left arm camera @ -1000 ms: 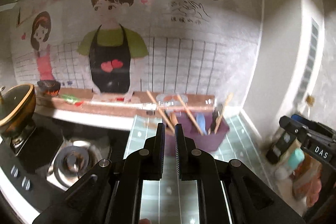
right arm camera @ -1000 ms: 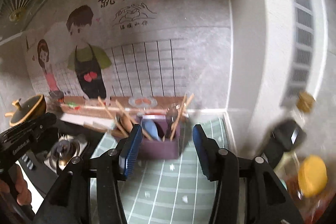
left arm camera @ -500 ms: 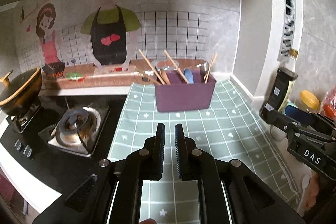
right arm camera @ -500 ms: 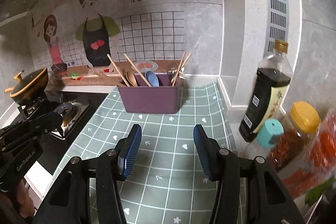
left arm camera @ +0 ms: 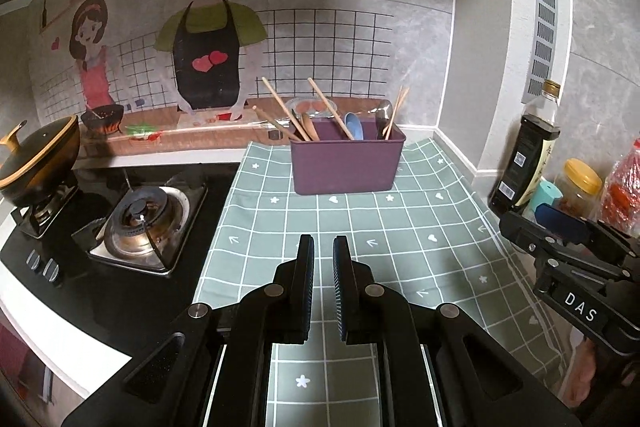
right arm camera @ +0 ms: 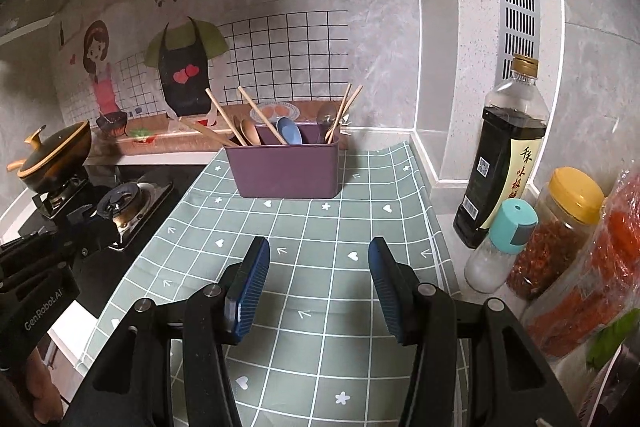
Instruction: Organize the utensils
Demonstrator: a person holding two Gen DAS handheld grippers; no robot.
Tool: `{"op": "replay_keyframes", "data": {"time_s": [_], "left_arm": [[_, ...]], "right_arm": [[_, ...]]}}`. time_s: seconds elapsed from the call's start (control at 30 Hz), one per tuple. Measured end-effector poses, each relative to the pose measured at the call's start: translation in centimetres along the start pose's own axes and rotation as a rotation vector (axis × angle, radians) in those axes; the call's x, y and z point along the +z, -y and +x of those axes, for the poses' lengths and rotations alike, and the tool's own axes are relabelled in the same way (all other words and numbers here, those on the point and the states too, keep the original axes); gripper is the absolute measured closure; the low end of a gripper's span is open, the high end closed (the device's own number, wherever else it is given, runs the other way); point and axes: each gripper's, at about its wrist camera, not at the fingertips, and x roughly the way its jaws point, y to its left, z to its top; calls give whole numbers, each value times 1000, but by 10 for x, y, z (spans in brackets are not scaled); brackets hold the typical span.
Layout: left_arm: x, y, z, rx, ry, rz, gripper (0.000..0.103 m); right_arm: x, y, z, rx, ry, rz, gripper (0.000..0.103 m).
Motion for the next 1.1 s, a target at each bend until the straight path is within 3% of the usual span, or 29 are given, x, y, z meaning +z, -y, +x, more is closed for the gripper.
{"op": "replay_keyframes", "data": {"time_s": [1.1], "left_arm": [[-3,-1,2,-12,-24,-23,92]], "right_arm": [[-4,2,-2,2,-4,12,54]]}}
